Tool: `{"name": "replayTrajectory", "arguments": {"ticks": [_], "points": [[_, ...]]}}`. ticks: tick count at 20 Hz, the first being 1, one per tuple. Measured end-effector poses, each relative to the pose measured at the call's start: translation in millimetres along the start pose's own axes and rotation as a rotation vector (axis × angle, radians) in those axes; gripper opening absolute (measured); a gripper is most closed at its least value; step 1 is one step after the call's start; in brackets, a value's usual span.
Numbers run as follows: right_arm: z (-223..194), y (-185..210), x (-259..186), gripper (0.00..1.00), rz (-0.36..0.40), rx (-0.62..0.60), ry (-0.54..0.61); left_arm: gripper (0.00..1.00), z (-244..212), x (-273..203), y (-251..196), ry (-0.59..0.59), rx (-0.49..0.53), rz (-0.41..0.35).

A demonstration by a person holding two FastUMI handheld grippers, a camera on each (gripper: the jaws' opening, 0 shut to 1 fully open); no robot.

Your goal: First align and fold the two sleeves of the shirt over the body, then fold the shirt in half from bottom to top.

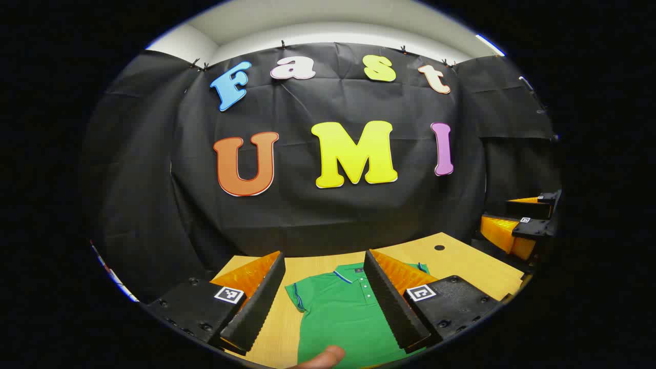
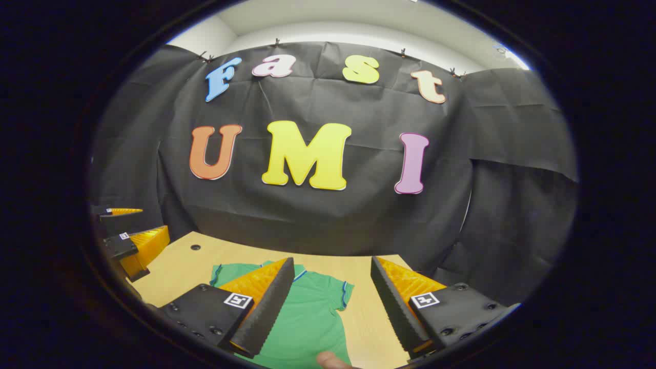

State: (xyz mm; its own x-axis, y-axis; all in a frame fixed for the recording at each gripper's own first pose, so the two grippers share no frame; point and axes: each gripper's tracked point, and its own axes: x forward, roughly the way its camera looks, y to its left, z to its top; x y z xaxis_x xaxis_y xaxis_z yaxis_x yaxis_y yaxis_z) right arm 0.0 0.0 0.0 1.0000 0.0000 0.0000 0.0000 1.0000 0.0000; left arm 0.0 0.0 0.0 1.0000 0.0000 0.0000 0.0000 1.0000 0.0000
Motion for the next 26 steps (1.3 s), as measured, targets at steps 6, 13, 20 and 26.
{"name": "replayTrajectory", "arguments": {"ticks": [6,13,20,26], "points": [[-4,-8,-3,0.92,0.008,-0.002,0.006,0.99,-2,-8,-7,0.017,-0.008,0.007],[-2,-9,-1,0.92,0.031,-0.02,0.002,0.99,11,-15,-9,-0.032,-0.008,0.037],[-14,-12,19,0.92,0.032,-0.045,0.012,0.99,9,-20,-7,-0.02,-0.017,0.076],[-59,-16,57,0.92,0.053,-0.087,0.076,0.99,15,-19,-11,0.005,-0.058,0.126]]}}
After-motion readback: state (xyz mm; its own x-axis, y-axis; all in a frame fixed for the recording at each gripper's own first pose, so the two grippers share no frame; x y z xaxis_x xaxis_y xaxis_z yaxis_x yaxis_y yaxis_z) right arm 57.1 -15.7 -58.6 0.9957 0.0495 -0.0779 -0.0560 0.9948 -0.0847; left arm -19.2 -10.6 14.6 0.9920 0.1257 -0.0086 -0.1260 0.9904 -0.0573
